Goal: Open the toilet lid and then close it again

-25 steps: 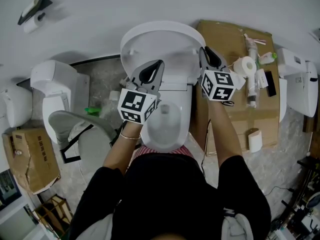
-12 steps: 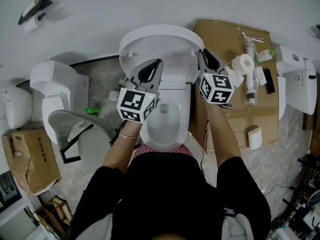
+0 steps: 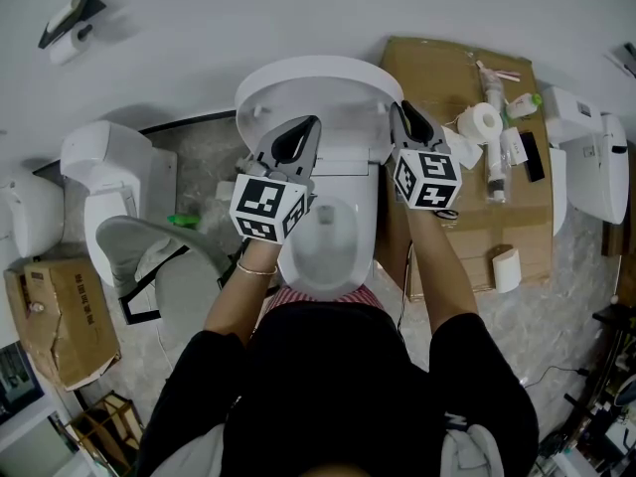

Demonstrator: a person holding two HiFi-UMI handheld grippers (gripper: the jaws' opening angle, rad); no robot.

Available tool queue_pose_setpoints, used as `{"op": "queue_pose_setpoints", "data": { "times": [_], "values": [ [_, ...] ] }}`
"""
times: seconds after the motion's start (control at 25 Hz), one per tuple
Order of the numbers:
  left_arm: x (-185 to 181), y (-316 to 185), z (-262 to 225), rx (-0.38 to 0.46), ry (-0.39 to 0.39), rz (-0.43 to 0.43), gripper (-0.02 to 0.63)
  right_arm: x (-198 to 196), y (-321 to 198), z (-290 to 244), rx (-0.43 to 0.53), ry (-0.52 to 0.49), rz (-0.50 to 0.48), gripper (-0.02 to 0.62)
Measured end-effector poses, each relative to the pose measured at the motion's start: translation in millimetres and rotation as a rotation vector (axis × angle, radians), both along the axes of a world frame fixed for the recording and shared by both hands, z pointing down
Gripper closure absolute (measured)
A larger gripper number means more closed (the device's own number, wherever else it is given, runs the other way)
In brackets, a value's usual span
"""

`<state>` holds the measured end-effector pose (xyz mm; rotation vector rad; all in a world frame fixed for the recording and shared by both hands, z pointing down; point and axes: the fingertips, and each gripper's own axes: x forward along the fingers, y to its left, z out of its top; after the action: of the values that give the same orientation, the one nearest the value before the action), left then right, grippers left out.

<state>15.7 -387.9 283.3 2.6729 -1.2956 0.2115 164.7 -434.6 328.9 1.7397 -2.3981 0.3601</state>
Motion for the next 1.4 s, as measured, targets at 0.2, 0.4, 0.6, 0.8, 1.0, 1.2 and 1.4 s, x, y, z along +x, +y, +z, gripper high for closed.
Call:
{"op": "queue_pose_setpoints", "data": {
  "times": [0.2, 0.4, 0.6, 0.8, 1.0, 1.2, 1.4],
  "values": [
    [0.4, 6.8, -2.4, 0.008, -0.009, 0.005, 0.603, 1.2, 7.7, 0.4, 0.000, 0.004, 0.003, 0.525],
    [-0.7, 14.1, -5.4, 0.012, -0.009, 0.008, 0.603, 0.5, 16.9, -0.1, 0.006, 0.005, 0.003, 0.525],
    [-1.8, 22.6, -7.4, 0.020, -0.010, 0.011, 0.603, 0.2, 26.9, 0.5, 0.011, 0.010, 0.007, 0.525],
    [-2.7, 33.1, -10.2, 0.026, -0.011, 0.006, 0.603, 0.1, 40.8, 0.8, 0.009, 0.016, 0.004, 0.525],
    [-4.9, 43.2, -14.8, 0.034, -0.007, 0.002, 0.603, -0.9, 55.8, 2.3, 0.010, 0.029, 0.005, 0.525],
    [-7.2, 54.8, -17.5, 0.040, -0.002, -0.009, 0.603, -0.9, 69.1, 4.1, 0.003, 0.022, 0.003, 0.523],
    [-7.8, 68.5, -17.0, 0.040, 0.005, -0.022, 0.603, -0.6, 81.6, 6.8, 0.000, 0.023, 0.004, 0.523]
  ]
}}
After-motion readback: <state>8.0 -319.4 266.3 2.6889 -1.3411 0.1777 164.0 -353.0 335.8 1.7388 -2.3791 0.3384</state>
